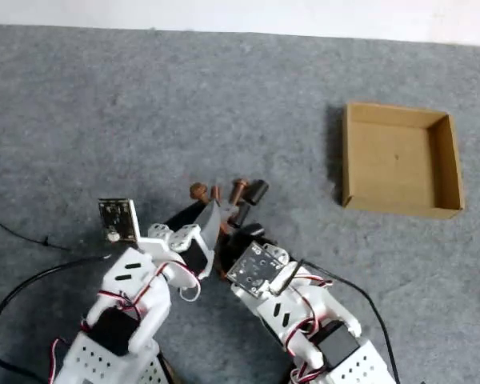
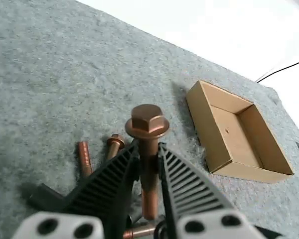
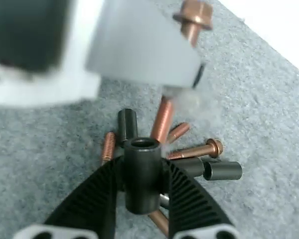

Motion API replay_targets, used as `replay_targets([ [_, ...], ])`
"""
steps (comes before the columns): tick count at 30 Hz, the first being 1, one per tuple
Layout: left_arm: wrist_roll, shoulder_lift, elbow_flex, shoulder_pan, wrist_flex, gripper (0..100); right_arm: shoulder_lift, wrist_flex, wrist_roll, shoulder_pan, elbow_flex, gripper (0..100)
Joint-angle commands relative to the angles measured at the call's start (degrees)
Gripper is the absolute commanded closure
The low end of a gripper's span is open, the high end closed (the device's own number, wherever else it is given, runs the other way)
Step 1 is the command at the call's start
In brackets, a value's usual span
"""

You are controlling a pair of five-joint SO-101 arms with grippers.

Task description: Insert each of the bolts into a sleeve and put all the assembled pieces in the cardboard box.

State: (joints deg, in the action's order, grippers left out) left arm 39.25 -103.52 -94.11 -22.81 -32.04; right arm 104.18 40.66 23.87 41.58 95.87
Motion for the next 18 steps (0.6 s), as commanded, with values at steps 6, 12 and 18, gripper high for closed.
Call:
replay_targets([
  [6, 6.3, -0.7, 0.2, 1.0, 3.8, 100, 1.2, -5.9, 0.4, -1.1, 4.8, 99.4],
  [12, 11.2, -0.7, 7.2, 7.7, 3.5, 100, 1.2, -5.9, 0.5, -1.1, 5.0, 99.4],
  [18, 11.5, -0.7, 8.7, 4.6, -0.3, 100, 1.1, -5.9, 0.6, -1.2, 5.0, 99.4],
])
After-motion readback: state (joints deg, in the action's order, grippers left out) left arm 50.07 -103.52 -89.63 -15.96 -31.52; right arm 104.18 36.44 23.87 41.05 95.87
